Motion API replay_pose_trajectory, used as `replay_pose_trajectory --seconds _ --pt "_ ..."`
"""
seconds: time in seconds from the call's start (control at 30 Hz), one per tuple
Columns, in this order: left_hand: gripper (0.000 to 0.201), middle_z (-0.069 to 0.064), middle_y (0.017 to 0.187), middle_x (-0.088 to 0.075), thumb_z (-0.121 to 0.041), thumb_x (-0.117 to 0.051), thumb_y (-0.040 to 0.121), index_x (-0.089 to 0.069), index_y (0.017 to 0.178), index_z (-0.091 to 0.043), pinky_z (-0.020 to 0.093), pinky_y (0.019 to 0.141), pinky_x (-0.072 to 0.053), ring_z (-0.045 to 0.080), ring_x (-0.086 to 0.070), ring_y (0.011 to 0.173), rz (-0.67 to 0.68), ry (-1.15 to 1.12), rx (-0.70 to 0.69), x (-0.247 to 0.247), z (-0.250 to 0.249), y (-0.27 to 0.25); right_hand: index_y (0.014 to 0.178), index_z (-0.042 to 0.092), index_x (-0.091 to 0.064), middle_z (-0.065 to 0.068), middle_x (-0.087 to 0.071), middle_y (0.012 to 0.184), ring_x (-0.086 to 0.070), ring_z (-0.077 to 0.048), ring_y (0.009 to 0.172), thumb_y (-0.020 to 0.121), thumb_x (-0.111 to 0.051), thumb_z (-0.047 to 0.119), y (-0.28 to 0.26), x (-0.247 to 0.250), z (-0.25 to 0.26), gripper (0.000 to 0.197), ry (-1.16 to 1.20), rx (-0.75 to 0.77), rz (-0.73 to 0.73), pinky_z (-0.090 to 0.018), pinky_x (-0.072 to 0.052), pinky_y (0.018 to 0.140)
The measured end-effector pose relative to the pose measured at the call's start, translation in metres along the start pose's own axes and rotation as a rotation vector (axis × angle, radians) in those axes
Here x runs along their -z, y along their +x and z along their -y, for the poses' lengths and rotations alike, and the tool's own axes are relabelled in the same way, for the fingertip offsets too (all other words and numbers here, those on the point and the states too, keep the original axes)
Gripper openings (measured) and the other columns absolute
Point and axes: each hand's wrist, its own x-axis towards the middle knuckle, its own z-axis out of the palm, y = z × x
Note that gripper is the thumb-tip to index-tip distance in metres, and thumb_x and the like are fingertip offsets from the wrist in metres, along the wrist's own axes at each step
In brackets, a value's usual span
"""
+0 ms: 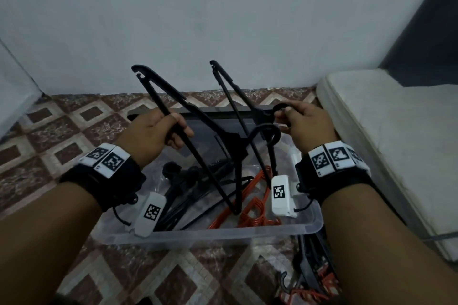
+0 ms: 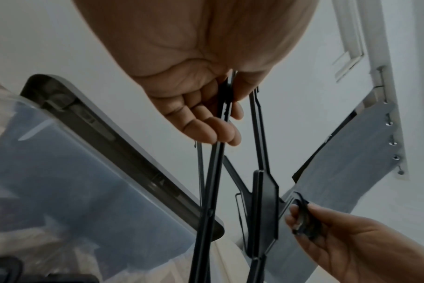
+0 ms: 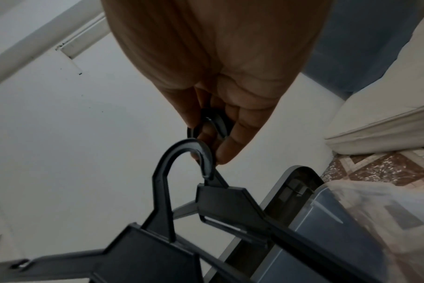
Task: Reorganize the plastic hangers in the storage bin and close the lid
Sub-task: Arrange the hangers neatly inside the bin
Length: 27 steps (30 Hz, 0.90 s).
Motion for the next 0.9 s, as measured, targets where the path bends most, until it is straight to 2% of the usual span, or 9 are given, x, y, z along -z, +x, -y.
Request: replay_pose_trajectory --seconds 0.1,0.2,0.3,0.43,0.5,0.6,0.73,0.8,0.9 --pt "0.029 0.015 0.091 -0.073 -0.028 -0.044 0.096 -0.062 0.087 -0.008 0.029 0.057 -0.054 0.025 -0.062 0.063 -0.025 -0.101 0.080 -0.003 0.006 0.007 0.085 0.020 -0.073 -0.009 -0.074 0.086 -0.072 -0.025 0.085 0.096 -0.052 0.008 0.001 -0.003 0.003 0.027 0.021 -0.035 0.059 -0.041 -0.060 0.077" --pt "0.027 0.017 0.091 -0.072 -0.021 -0.040 0.099 -0.060 0.086 -0.008 0.030 0.058 -0.053 0.024 -0.059 0.061 -0.056 -0.168 0.164 -0.003 0.017 0.011 0.085 0.019 -0.073 -0.013 -0.072 0.086 -0.071 -0.028 0.081 0.096 -0.053 0.006 0.000 -0.012 0.005 0.026 0.068 -0.060 0.112 -0.043 -0.060 0.077" --pt "0.025 0.014 0.084 -0.072 -0.016 -0.037 0.102 -0.055 0.087 -0.008 0.028 0.055 -0.053 0.019 -0.058 0.054 -0.098 -0.281 0.249 -0.004 0.025 0.013 0.091 0.014 -0.071 -0.012 -0.072 0.077 -0.069 -0.025 0.072 0.098 -0.050 0.005 -0.003 -0.020 0.006 0.024 0.150 -0.085 0.216 -0.036 -0.058 0.072" --pt "0.028 0.010 0.076 -0.072 -0.020 -0.037 0.103 -0.054 0.084 -0.010 0.024 0.051 -0.051 0.016 -0.056 0.050 -0.155 -0.384 0.367 -0.009 0.031 0.015 0.101 0.015 -0.069 -0.011 -0.070 0.079 -0.067 -0.024 0.074 0.100 -0.044 0.006 -0.009 -0.027 0.010 0.026 0.194 -0.082 0.353 -0.030 -0.052 0.067" --pt "0.029 0.011 0.076 -0.072 -0.022 -0.037 0.104 -0.054 0.085 -0.010 0.024 0.052 -0.052 0.016 -0.058 0.052 -0.148 -0.418 0.417 -0.015 0.034 0.013 0.106 0.014 -0.067 -0.011 -0.067 0.078 -0.064 -0.024 0.074 0.099 -0.041 0.003 -0.010 -0.030 0.013 0.029 0.244 -0.104 0.388 -0.028 -0.049 0.067" --pt "0.030 0.015 0.085 -0.073 -0.026 -0.037 0.105 -0.056 0.090 -0.007 0.026 0.059 -0.057 0.021 -0.067 0.065 -0.111 -0.464 0.511 -0.024 0.040 0.007 0.107 0.011 -0.069 -0.006 -0.061 0.066 -0.061 -0.024 0.068 0.097 -0.040 0.002 -0.013 -0.036 0.013 0.032 0.252 -0.127 0.371 -0.034 -0.051 0.071" --pt "0.038 0.017 0.095 -0.072 -0.040 -0.045 0.102 -0.058 0.107 -0.005 0.029 0.059 -0.059 0.025 -0.073 0.072 0.019 -0.241 0.700 -0.024 0.051 0.006 0.104 0.013 -0.073 0.002 -0.052 0.057 -0.049 -0.010 0.056 0.099 -0.047 0.012 -0.016 -0.043 0.009 0.026 0.143 -0.094 0.377 -0.028 -0.050 0.064" --pt "0.041 0.014 0.092 -0.073 -0.044 -0.048 0.099 -0.057 0.112 -0.007 0.027 0.061 -0.054 0.022 -0.069 0.068 0.094 -0.021 0.770 -0.020 0.057 0.005 0.106 0.021 -0.071 0.002 -0.050 0.060 -0.049 -0.010 0.057 0.099 -0.050 0.018 -0.016 -0.044 0.005 0.022 -0.039 -0.012 0.410 -0.035 -0.048 0.068" --pt "0.036 0.013 0.086 -0.072 -0.037 -0.054 0.097 -0.063 0.107 -0.004 0.029 0.065 -0.049 0.023 -0.066 0.069 0.111 0.204 0.785 -0.007 0.072 0.003 0.102 0.028 -0.070 0.004 -0.057 0.065 -0.053 -0.014 0.061 0.096 -0.053 0.024 -0.015 -0.041 0.000 0.019 -0.213 0.050 0.414 -0.042 -0.048 0.071"
